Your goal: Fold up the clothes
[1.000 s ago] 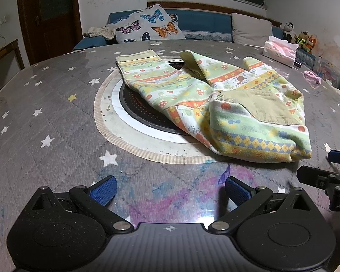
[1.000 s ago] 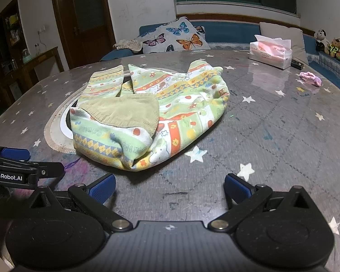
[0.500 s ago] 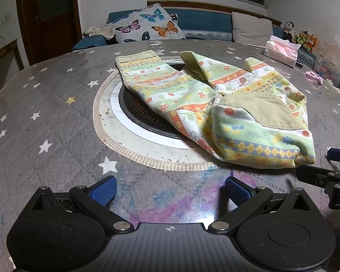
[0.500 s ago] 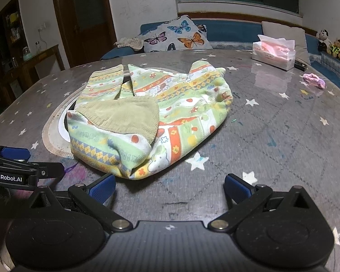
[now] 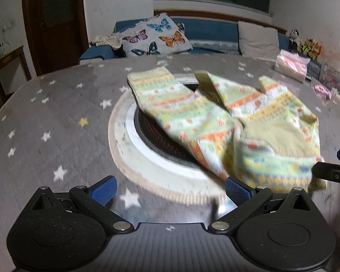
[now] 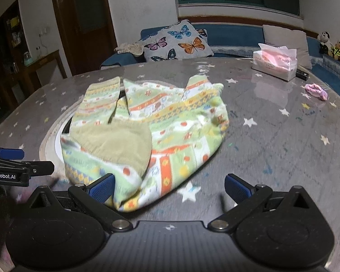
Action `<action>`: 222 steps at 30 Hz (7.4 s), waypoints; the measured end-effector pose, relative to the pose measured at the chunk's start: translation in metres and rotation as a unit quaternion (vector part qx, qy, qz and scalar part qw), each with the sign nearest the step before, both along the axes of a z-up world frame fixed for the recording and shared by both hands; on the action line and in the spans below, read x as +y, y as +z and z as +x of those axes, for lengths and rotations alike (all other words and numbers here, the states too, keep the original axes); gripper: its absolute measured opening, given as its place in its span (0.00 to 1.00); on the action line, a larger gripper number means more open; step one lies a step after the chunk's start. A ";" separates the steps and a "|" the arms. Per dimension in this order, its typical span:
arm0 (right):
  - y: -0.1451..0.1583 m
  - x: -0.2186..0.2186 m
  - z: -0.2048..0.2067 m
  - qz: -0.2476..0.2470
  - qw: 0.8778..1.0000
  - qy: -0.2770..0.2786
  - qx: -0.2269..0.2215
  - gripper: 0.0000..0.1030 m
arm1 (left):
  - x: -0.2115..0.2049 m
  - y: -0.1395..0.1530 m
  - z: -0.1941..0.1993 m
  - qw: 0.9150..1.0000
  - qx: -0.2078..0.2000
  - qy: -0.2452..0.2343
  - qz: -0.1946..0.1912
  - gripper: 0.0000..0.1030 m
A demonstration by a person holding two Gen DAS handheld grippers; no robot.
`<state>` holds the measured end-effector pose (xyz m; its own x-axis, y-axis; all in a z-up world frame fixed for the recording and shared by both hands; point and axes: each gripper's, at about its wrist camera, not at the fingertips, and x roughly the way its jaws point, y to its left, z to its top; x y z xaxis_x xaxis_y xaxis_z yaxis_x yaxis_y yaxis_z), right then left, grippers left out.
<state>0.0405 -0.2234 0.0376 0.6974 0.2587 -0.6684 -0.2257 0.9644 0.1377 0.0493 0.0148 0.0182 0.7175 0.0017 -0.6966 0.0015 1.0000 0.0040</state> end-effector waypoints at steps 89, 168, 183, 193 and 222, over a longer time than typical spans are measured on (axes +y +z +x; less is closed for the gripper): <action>0.007 -0.178 -0.058 0.015 0.972 -0.234 -0.013 0.15 | 0.068 -0.002 -0.063 0.998 0.018 0.068 -0.006 0.01; 0.001 -0.144 -0.016 -0.178 0.977 -0.110 -0.029 0.65 | -0.145 -0.002 -0.021 0.927 -0.010 -0.366 -0.084 0.47; -0.004 -0.227 -0.073 -0.092 0.946 -0.309 -0.020 0.75 | -0.164 -0.006 -0.057 0.886 -0.010 -0.457 -0.076 0.33; 0.032 -0.240 -0.123 -0.092 0.921 -0.369 -0.086 0.75 | -0.172 -0.011 -0.080 0.862 -0.003 -0.502 -0.067 0.34; -0.006 -0.144 0.040 0.013 0.995 -0.091 0.044 0.55 | -0.014 0.009 0.101 0.994 -0.006 -0.109 -0.028 0.50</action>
<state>0.0807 -0.3669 0.0321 0.6737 0.1518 -0.7232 -0.0347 0.9841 0.1742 0.1502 0.0012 0.0268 0.7053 -0.1929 -0.6821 0.2180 0.9747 -0.0503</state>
